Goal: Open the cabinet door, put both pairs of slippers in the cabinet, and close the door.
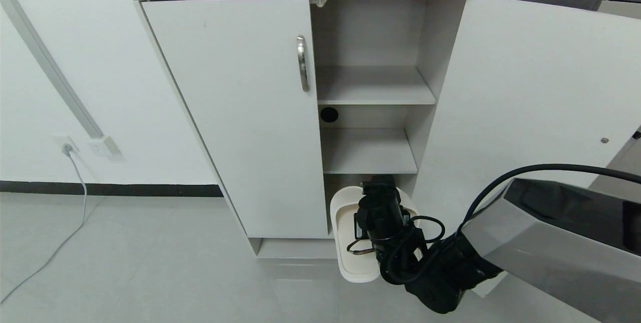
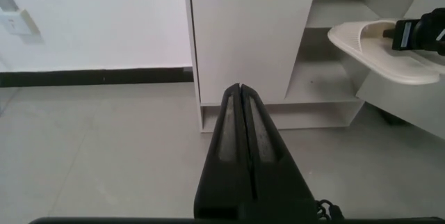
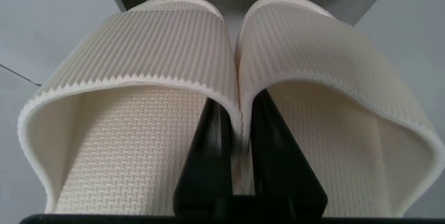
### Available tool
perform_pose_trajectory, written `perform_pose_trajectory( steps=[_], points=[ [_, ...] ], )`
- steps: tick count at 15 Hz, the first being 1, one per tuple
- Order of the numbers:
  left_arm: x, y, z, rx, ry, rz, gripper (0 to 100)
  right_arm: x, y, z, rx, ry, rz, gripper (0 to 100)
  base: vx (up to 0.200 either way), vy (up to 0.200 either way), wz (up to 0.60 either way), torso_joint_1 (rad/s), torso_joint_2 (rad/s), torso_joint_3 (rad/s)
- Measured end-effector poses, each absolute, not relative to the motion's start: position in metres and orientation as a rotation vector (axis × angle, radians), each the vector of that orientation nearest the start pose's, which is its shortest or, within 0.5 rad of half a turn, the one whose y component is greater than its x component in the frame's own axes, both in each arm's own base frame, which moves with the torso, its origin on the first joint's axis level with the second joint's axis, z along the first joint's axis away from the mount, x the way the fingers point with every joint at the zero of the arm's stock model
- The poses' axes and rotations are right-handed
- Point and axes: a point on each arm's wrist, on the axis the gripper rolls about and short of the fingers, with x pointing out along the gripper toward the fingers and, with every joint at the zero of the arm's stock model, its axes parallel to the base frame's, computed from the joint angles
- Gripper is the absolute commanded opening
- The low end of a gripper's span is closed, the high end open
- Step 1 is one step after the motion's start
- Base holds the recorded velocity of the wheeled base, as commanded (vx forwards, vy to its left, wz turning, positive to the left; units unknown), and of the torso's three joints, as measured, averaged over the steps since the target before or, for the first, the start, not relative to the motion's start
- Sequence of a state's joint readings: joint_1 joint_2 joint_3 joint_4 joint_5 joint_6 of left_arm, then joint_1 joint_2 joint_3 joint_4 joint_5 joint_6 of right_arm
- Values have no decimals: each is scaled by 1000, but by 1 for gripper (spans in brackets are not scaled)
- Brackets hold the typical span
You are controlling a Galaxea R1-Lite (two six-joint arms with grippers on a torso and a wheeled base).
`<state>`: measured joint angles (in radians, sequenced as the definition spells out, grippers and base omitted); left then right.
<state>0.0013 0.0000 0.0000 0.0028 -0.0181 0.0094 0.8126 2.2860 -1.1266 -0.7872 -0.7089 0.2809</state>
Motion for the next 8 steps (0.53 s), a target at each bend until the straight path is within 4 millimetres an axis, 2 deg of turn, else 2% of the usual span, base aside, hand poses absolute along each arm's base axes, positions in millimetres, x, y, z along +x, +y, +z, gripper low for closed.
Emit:
perform_pose_trajectory(
  steps=[5,8],
  points=[
    [-23,0,75,9,3,-17,0,304,300,65,18,241,71,0,0,0,0,5,1,-198],
    [-23,0,75,9,2,-16,0,304,298,83,30,56,95,0,0,0,0,2,4,-183]
  ],
)
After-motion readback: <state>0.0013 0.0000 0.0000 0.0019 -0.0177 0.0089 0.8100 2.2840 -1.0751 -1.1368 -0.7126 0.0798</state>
